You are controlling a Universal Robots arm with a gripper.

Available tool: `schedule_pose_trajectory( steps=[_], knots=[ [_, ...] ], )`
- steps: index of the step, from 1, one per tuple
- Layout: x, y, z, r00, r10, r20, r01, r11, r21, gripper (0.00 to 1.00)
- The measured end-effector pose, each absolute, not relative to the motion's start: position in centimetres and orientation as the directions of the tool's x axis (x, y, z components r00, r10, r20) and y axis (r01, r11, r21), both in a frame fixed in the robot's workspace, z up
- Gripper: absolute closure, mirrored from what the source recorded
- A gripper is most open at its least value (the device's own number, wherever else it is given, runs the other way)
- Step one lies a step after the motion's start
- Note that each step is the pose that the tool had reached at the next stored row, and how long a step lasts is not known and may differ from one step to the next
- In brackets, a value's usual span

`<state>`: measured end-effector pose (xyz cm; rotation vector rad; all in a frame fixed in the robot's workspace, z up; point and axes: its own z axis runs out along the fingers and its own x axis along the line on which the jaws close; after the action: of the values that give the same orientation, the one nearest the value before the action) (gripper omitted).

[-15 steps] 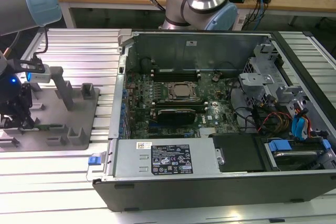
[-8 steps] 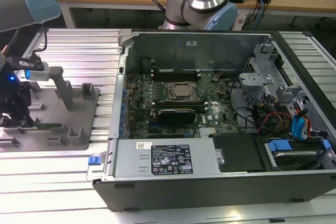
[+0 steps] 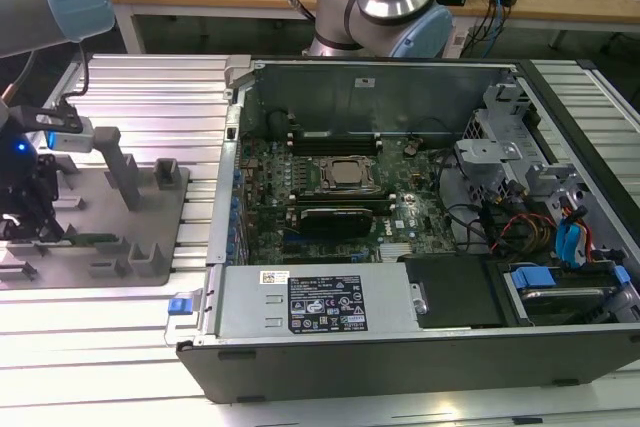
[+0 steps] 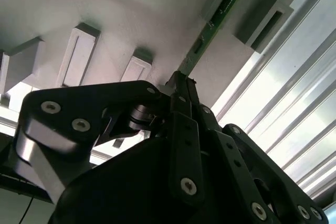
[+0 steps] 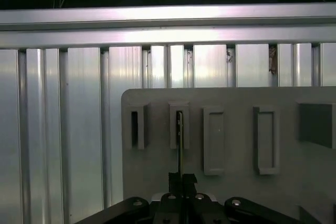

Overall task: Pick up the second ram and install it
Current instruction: 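Pick up the second ram and move it above second insertion slot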

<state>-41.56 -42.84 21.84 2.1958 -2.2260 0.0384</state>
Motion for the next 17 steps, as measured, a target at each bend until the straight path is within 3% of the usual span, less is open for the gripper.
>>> schedule_pose_trajectory(
  steps=[17],
  knots=[
    [-41.6,-42.8,28.0,-0.014,-1.0,0.028,-1.0,0.013,-0.007,0.91]
  ],
)
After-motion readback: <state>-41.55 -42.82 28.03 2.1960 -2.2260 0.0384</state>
